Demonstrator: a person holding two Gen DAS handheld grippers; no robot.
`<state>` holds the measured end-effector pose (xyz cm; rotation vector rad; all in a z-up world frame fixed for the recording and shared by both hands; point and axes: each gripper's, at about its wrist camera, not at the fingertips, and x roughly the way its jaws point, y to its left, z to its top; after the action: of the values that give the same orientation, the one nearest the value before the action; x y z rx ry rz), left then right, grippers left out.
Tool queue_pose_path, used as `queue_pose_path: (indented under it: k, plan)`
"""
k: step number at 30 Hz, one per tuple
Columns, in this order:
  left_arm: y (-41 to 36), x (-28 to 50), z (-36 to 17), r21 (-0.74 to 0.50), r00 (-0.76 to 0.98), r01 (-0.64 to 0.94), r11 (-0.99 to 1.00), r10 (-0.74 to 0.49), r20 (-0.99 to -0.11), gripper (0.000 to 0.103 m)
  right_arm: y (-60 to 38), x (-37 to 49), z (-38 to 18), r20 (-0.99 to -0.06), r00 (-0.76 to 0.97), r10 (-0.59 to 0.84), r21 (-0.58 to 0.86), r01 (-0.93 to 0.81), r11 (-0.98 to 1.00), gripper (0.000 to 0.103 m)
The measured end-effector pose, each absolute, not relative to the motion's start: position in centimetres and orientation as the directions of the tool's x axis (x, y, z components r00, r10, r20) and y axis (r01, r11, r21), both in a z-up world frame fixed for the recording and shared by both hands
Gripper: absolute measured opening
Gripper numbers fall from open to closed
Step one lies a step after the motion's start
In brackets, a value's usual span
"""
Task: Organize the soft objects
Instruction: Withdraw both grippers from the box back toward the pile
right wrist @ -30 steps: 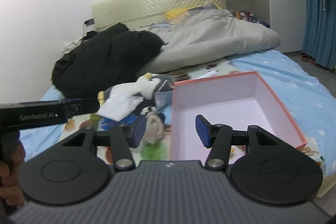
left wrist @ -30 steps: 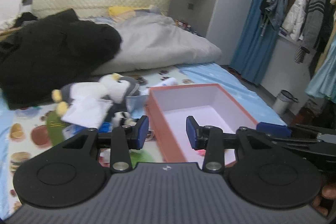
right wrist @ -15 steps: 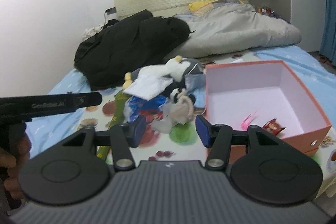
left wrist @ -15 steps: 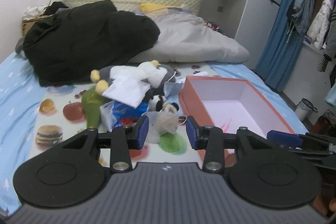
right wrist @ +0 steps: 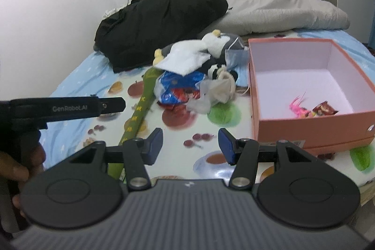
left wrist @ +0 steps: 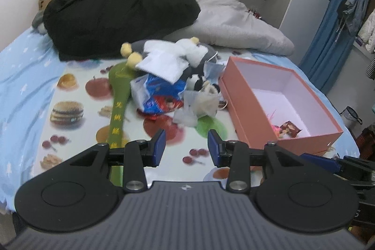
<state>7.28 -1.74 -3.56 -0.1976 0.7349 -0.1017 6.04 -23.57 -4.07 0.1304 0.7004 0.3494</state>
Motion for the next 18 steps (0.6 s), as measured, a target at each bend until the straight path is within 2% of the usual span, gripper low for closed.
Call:
queue_pose_path:
  k: [18]
  plan:
    - [0.1,13.1,-7.3,-0.258,0.678,-0.039,0.965,-0.164,-0.716,0.045,-22.2,11.5,-5.7,-0.675,0.652,0.344,0.218,-0.27,0.938,0.055]
